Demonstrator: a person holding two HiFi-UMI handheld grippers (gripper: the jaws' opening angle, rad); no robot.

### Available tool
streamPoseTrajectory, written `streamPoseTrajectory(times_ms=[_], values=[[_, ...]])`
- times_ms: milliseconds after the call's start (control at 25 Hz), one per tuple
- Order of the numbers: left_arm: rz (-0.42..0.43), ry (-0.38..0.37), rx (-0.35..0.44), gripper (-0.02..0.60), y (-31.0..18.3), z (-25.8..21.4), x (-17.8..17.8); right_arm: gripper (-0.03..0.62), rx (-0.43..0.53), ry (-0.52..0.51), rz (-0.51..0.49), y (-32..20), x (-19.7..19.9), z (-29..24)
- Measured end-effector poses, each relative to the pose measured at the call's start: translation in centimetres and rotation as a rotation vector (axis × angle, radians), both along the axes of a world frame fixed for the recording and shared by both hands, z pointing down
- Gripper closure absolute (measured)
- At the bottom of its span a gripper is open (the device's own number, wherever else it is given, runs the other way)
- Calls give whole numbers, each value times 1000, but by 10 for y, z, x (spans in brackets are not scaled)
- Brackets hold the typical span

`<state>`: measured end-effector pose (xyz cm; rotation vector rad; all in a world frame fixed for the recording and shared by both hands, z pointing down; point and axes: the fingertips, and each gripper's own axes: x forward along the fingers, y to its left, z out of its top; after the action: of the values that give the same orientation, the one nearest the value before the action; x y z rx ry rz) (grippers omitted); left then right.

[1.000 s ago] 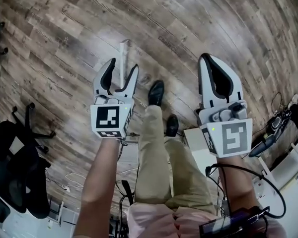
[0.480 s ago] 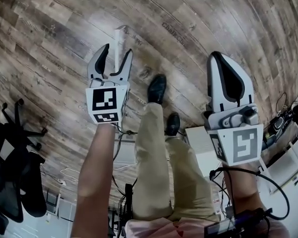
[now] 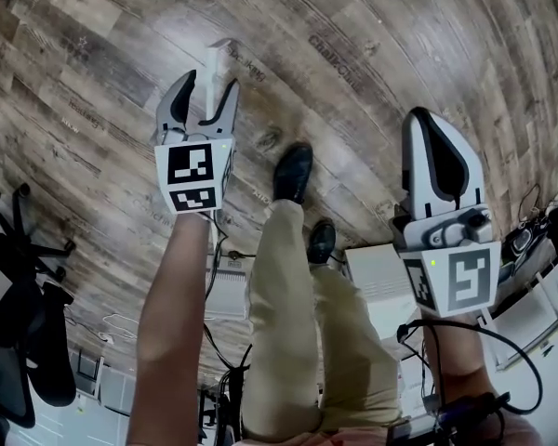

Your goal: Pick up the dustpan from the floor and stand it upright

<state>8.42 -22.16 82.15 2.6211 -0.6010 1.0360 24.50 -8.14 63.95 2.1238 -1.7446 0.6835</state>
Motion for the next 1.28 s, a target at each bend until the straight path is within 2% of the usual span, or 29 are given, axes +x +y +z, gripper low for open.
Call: streamPoseTrajectory(times_ms=[160,480,880,1000,1080,1200,1280], values=[[28,-34,-12,325,2,26,-1,585,-12,-7,6,6,1,13],[20,-114,-33,327,-7,72,-7,585,-30,6,26,17,17,27],[30,-195,-54,328,1,108,-4,585,-76,-5,69,43,29,44],[-7,-210,-70,334,-4,118,-10,585,-83,-3,70,48,30,47],[-26,-227,-61,380,-9,121,-14,585,-87,3,75,52,32,48],[-16,-268,-33,524,-15,122,-17,585,-93,11,89,59,37,48],[-4,-286,-27,557,-16,123,-16,585,-94,13,93,61,39,47]])
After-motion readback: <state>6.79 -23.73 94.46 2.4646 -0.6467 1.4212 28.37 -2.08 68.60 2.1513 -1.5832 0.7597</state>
